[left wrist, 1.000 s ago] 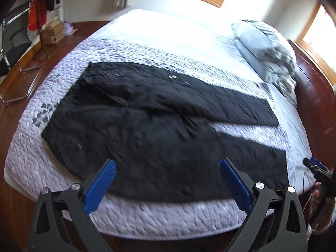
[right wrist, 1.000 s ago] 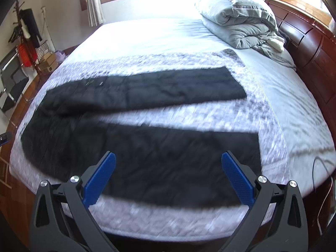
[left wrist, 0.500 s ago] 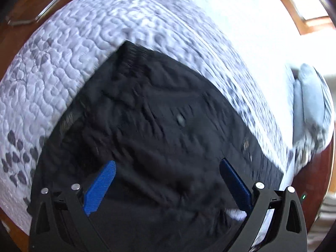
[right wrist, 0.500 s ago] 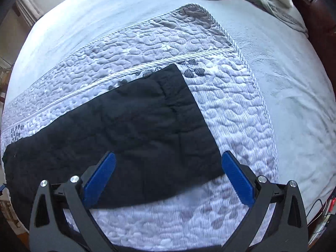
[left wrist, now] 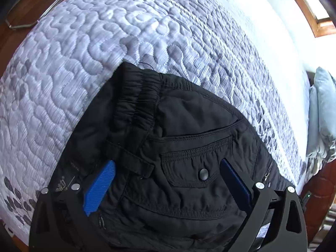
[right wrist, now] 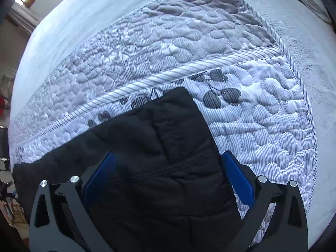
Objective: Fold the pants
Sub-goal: 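Lower the left tool onto the waistband while the right tool reaches the leg hem, then close the left tool on the waistband while the right tool grips the hem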
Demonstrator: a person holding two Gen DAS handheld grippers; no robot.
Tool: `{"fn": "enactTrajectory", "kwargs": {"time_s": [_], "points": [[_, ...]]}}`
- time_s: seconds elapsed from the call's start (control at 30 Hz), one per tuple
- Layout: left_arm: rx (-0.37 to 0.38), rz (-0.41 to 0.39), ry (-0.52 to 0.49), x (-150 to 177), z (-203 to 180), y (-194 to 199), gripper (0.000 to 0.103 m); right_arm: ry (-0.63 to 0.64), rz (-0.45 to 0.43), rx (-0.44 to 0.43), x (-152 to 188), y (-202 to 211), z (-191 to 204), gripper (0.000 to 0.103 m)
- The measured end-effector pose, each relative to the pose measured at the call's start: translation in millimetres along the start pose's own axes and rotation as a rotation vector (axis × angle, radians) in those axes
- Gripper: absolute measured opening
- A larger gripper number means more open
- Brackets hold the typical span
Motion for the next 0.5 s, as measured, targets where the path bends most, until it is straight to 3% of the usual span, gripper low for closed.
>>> {"fn": "enactTrajectory", "kwargs": {"time_s": [0.07, 0.17, 0.27, 0.33, 0.37, 0.4, 0.43, 0.47, 0.5], "points": [[-0.032, 0.01, -0.022, -3, -3, -7, 0.099, 0.078, 0.022, 0.079, 3, -9, 10, 0.101], [-0.105, 0.013, -0.067, 0, -10, -18, 0.099, 0.097, 0.002, 0.136, 4, -10, 18, 0.099], [-0.187, 0.002, -0.115, 6, -19, -27, 0.096, 0.113, -0.024, 0.135, 4, -5, 26, 0.072], [-0.225, -0.011, -0.161, 10, -27, -33, 0.087, 0.135, -0.039, 0.129, 4, 1, 34, 0.043], [-0.224, -0.016, -0.165, 12, -30, -33, 0.077, 0.144, -0.044, 0.134, 6, 6, 35, 0.037], [-0.22, -0.021, -0.167, 13, -33, -32, 0.066, 0.152, -0.051, 0.117, 7, 9, 38, 0.018], [-0.215, -0.034, -0.169, 15, -38, -29, 0.058, 0.15, -0.063, 0.079, 7, 14, 44, 0.015], [-0.216, -0.044, -0.182, 15, -45, -29, 0.038, 0.153, -0.075, 0.092, 7, 18, 46, 0.013], [-0.222, -0.051, -0.204, 17, -48, -26, 0.025, 0.17, -0.087, 0.102, 8, 22, 50, 0.012]]}}
Point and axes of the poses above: each gripper's, at about its wrist camera, not at the fingertips, and y roughly against the way its jaws point, z to its left, x to its underside, the point moved 6 cm from there along -y, roughly the way its jaws point, and after that the axes turned 12 degrees about y, right-handed, at the moved point
